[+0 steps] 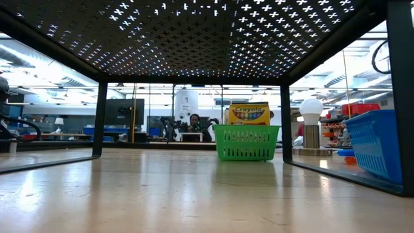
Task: Pick & Place Office Desk Supplies
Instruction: Put the right blue spring keychain into the blue bin
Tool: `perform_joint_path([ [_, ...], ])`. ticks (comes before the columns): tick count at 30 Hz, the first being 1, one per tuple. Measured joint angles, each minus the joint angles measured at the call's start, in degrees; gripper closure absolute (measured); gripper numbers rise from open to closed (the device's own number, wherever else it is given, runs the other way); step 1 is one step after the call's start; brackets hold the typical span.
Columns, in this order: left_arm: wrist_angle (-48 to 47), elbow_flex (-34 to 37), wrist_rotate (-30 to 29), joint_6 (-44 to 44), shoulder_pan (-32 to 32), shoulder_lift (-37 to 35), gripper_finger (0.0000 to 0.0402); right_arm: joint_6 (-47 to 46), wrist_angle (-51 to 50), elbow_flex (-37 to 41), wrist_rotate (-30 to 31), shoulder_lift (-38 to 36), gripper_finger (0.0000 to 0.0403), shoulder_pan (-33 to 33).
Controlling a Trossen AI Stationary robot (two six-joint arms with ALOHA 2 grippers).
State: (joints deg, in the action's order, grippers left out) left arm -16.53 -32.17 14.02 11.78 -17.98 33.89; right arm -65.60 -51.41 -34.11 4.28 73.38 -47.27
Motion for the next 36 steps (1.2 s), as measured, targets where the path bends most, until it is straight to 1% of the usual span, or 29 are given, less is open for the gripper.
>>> perform_joint_path([
  [6, 0.0, 0.0, 0.0, 0.0, 0.0, 0.0, 0.0214, 2.3, -0.4, 0.0, 4.9, 0.0, 0.0215, -0.1],
  [16, 0.0, 0.0, 0.0, 0.0, 0.0, 0.0, 0.0214, 3.6, 0.3, 0.1, 4.3, 0.1, 0.0215, 0.3],
  [22, 0.0, 0.0, 0.0, 0.0, 0.0, 0.0, 0.0214, 2.9, 6.7, 4.3, 3.7, 0.1, 0.0215, 0.3],
  [28, 0.0, 0.0, -0.1, -0.6, 0.0, 0.0, 0.0214, 1.0, 8.4, 6.8, 3.6, -0.2, 0.0220, 0.3],
  [30, 0.0, 0.0, -0.1, -0.8, 0.0, 0.0, 0.0214, 0.9, 8.4, 6.9, 3.6, -0.2, 0.0237, 0.3],
  [31, 0.0, 0.0, -0.1, -0.8, 0.0, 0.0, 0.0214, 0.8, 8.5, 6.9, 3.5, -0.2, 0.0252, 0.3],
  [33, 0.0, 0.0, -0.1, -0.9, 0.0, 0.0, 0.0214, 0.4, 8.5, 6.9, 3.1, -0.2, 0.0296, 0.6],
  [35, 0.0, 0.0, -0.1, -1.0, 0.0, 0.0, 0.0214, 0.0, 8.4, 7.0, 2.5, -0.2, 0.0356, 1.0],
  [36, 0.0, 0.0, -0.1, -1.0, 0.0, 0.0, 0.0214, 0.0, 8.4, 6.9, 2.2, -0.2, 0.0377, 1.1],
])
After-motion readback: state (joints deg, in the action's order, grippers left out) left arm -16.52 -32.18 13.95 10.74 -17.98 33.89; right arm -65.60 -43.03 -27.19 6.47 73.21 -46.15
